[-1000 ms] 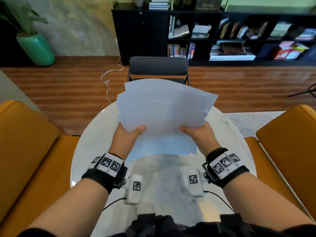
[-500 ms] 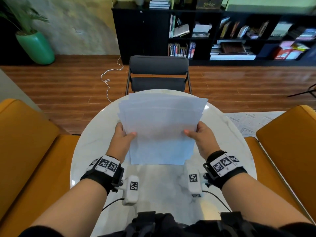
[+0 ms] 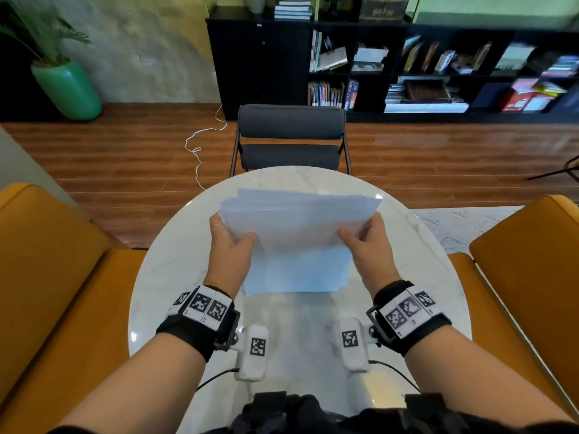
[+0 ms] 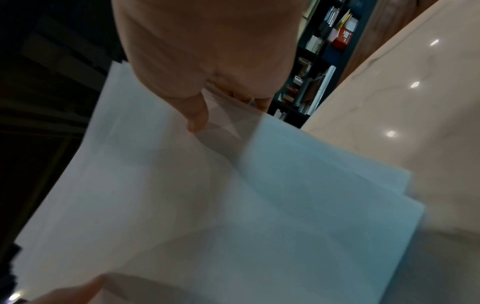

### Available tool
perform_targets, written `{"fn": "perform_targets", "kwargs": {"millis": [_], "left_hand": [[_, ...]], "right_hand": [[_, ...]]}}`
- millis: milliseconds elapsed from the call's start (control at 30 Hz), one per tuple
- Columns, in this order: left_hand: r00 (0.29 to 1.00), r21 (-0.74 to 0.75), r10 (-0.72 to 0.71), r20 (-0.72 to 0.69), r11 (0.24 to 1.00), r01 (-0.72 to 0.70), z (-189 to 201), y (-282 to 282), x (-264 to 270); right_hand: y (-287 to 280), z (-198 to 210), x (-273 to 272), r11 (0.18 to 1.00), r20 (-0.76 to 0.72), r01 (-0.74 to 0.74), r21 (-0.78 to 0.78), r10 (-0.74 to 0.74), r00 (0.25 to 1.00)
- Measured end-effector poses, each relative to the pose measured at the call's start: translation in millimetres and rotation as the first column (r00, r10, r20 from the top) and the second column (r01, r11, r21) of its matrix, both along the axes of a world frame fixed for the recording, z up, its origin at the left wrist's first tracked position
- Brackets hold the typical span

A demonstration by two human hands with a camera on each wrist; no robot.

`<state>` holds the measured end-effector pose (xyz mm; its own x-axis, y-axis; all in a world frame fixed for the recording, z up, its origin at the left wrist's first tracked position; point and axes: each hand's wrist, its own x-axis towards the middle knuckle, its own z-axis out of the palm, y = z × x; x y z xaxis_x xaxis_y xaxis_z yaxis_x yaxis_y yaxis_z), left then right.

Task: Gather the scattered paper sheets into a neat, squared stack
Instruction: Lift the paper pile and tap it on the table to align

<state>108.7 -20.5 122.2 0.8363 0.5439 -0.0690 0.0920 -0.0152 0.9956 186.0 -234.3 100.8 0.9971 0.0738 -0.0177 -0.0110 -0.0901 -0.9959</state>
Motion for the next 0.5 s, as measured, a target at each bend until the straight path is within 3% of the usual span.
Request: {"fn": "perform_targets", "kwargs": {"millis": [233, 367, 500], "left_hand": [[0.991, -0.007, -0.027, -0.128, 1.0, 0.027, -13, -1, 3], [0.993, -0.07, -0.044, -0.113, 0.997, 0.036, -14, 6, 2], [0.989, -0.066, -0.075, -0.124, 0.996, 0.068, -15, -4, 1]], "right_hand": [[2, -15, -2, 0.998, -0.106, -0.013, -0.059, 0.006, 0.994], [-2, -10, -1, 0.998, -0.131, -0.044, 0.039, 0.049, 0.99], [7, -12, -4, 0.999, -0.141, -0.05, 0.004, 0.051, 0.989]]}}
